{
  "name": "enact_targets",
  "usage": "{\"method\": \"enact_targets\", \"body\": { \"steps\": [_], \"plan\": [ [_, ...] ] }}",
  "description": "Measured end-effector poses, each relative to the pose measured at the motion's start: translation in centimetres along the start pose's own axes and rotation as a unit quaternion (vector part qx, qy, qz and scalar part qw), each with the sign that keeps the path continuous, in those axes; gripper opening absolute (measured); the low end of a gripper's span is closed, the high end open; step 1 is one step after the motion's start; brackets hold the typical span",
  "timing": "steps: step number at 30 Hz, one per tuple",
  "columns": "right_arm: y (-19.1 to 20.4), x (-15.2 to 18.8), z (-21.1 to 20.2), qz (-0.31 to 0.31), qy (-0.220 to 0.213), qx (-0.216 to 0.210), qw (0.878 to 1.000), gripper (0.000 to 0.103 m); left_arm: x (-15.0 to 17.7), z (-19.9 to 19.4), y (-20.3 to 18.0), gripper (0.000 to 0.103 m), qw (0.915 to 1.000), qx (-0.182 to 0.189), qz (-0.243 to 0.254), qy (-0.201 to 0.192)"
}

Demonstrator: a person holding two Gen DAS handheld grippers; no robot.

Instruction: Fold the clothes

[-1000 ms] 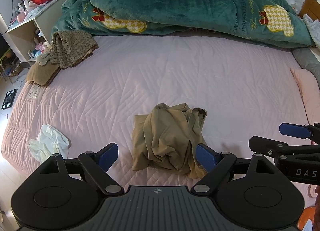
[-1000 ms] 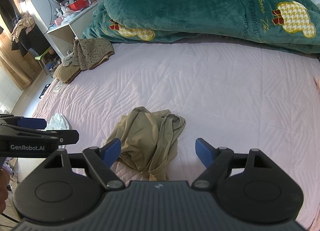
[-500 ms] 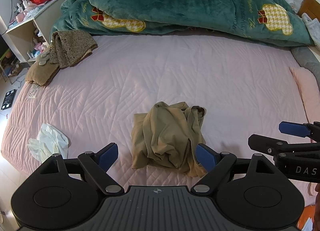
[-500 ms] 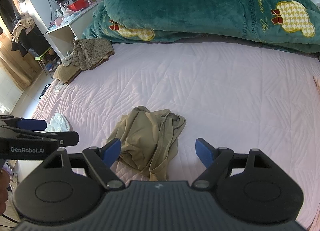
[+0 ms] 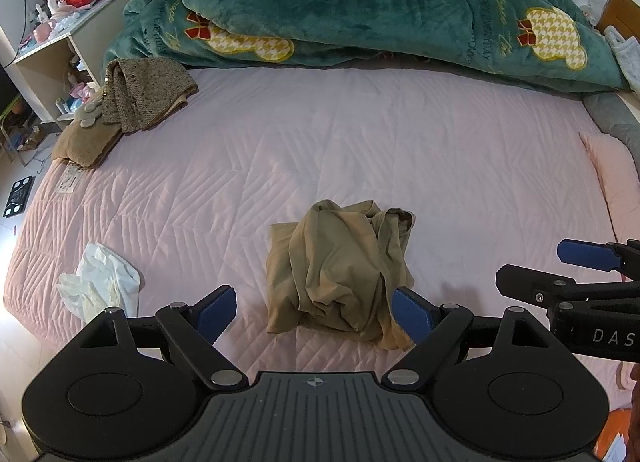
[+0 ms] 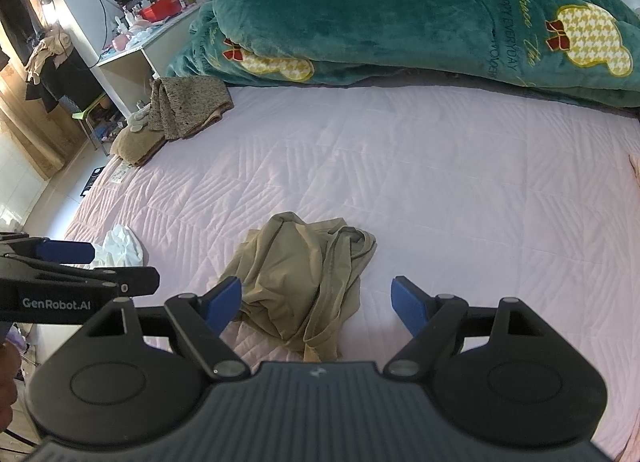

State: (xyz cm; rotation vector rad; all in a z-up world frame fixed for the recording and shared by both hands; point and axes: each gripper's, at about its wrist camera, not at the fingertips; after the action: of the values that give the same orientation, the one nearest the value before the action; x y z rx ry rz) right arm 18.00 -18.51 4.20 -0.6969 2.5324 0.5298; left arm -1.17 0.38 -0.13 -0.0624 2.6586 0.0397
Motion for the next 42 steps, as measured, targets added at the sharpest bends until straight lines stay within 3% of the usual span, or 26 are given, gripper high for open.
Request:
{"method": "enact_targets", "body": {
  "steps": [32,38,42],
  "plan": [
    [0.1,0.6,-0.7,0.011,-0.011,-0.004,1.0,0.087,2.0,-0.5,1.7,0.086,0.9998,-0.008,-0.014,0.01],
    [-0.7,0.9,-1.9,0.031,-0.032,-0.026,0.999,0.087,2.8,-1.3,2.3,0.086,0.9997,-0.009,-0.019,0.009],
    [-1.1,1.2,-2.9,0.049,-0.057,-0.013,0.997,0.087,3.5,-1.6,2.5,0.086,0.9996,-0.014,-0.022,0.01]
  ]
}}
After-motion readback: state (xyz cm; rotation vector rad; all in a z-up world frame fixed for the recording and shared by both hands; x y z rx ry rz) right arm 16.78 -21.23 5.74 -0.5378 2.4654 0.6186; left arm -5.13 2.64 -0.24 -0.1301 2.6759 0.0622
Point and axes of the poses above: each gripper's, at about its wrist camera, not at the fingertips, and z roughly the way its jaws point, y to its left, x to its underside
